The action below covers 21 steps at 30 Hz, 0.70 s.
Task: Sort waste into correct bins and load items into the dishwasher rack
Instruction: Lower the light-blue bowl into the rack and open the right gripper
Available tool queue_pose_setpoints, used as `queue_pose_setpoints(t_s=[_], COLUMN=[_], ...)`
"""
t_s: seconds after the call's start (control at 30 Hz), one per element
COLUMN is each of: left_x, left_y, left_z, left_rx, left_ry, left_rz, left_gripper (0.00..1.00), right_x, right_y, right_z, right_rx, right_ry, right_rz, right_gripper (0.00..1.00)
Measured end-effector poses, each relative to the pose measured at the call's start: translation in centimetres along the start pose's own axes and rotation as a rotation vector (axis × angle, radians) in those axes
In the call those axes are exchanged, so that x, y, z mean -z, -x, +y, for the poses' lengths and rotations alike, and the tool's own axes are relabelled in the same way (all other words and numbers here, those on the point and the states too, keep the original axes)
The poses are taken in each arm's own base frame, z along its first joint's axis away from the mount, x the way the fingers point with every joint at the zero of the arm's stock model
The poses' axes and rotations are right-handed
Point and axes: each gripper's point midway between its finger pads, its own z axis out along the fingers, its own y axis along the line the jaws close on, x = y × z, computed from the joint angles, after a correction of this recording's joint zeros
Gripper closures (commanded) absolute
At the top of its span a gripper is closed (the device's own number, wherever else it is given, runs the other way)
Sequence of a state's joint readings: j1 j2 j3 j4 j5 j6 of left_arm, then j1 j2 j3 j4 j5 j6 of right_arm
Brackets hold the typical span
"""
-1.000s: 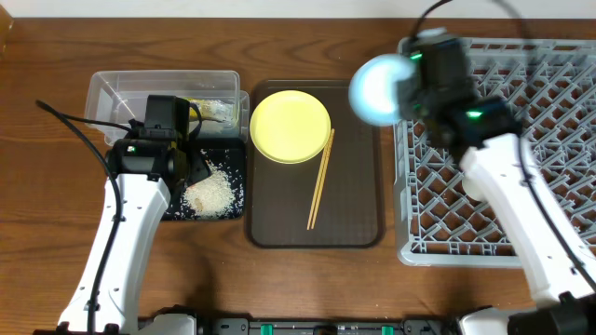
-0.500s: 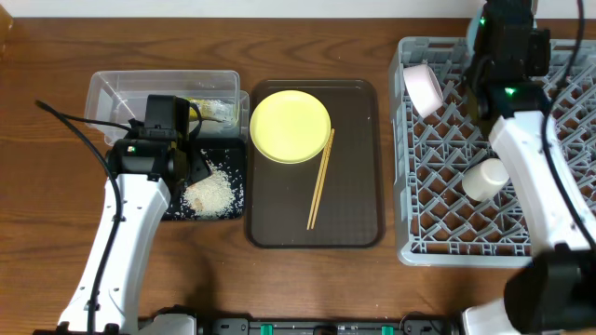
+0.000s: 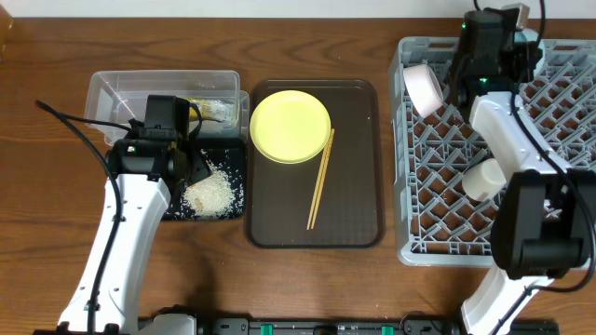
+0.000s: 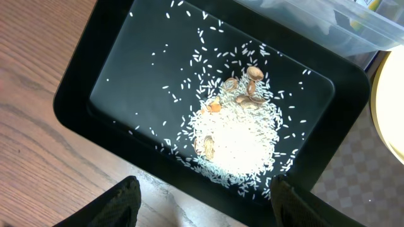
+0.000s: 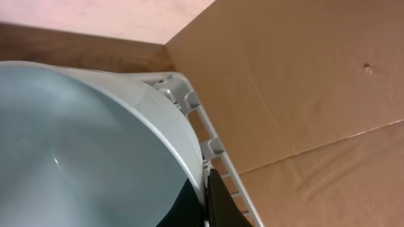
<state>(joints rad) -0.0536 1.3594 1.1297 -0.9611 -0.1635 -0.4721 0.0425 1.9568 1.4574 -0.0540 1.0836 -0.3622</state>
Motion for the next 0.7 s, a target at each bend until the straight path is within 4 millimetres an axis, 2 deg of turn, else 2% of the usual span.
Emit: queue_pose_setpoints(t_s=[0.17,0.33,0.5,0.7], left_x=[0.0,0.0,0.0,0.0], left_y=[0.0,0.0,0.0,0.0], left_z=[0.0,0.0,0.0,0.0], left_rx=[0.0,0.0,0.0,0.0], left_ry=[0.0,0.0,0.0,0.0], left_rz=[0.0,0.0,0.0,0.0], left_gripper=[0.32,0.32,0.32,0.32], right_x=[-0.9,-0.9,0.0,1.7], right_y=[-1.6,-1.8,-1.9,-2.8], right_z=[2.3,2.5,3.1,5.1], right_rx=[0.06,0.056,0.068,0.122], right_ry=[-0.001,-0.012,0.0,0.051], right_rz=[0.034,0.038,0.038,0.053], right_gripper=[0.99,0.99,0.99,0.86])
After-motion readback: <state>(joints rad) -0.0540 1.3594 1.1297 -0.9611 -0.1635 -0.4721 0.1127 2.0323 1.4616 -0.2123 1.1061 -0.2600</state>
